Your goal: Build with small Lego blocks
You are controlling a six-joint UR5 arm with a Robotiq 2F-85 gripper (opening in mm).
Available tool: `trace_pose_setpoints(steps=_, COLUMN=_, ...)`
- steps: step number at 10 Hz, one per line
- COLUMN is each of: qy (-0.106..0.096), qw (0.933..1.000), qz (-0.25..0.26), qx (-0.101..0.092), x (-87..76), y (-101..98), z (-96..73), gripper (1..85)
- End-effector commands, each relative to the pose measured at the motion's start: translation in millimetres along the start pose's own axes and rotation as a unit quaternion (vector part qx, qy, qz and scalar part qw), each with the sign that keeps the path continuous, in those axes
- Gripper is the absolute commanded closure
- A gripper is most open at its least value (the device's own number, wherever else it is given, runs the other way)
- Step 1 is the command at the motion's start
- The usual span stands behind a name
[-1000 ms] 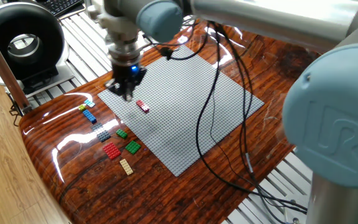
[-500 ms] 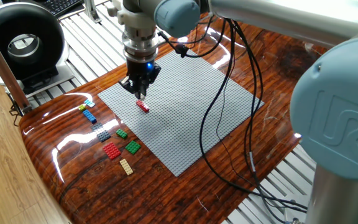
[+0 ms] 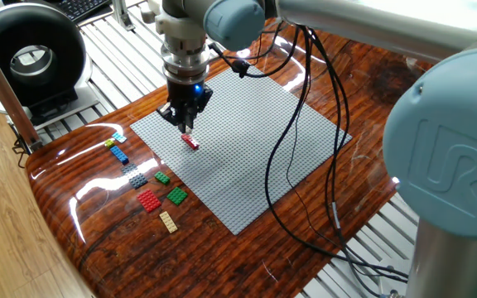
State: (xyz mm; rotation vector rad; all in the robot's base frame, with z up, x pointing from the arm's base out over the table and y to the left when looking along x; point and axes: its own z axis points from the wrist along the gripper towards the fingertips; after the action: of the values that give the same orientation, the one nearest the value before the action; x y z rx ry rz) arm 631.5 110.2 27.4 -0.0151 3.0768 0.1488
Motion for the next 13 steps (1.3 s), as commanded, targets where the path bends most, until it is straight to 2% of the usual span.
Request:
trace_pose_setpoints(steps=1, qy=-0.002, qw=0.9999, qz=0.003, qx=-0.012, x=0.1, y=1.7, z=0.7, gripper=84.3)
trace_pose_setpoints(steps=2, qy=0.002, qw=0.9998, qz=0.013, qx=-0.013, x=2.4, y=9.3, z=-5.4, gripper=84.3)
trace_pose_setpoints(steps=3, qy=0.004, qw=0.9998, qz=0.017, qx=-0.008, x=3.0, y=8.8, z=-7.6, gripper=84.3)
trace_pose_setpoints(steps=8, qy=-0.001, qw=0.9999, qz=0.008, qx=-0.007, x=0.1, y=5.8, z=-7.1, gripper=84.3)
trace_pose_setpoints(steps=10, qy=-0.004, qw=0.9999, qz=0.006, qx=-0.014, x=-3.9, y=6.3, z=-3.5, gripper=84.3)
trace_pose_setpoints(steps=11, qy=-0.003, qw=0.9999, qz=0.007, qx=-0.008, x=-3.0, y=2.8, z=-3.8, gripper=84.3)
trace_pose_setpoints(steps=13, qy=-0.005, qw=0.9999, qz=0.006, qx=-0.009, x=-3.6, y=3.4, z=-4.0, gripper=84.3)
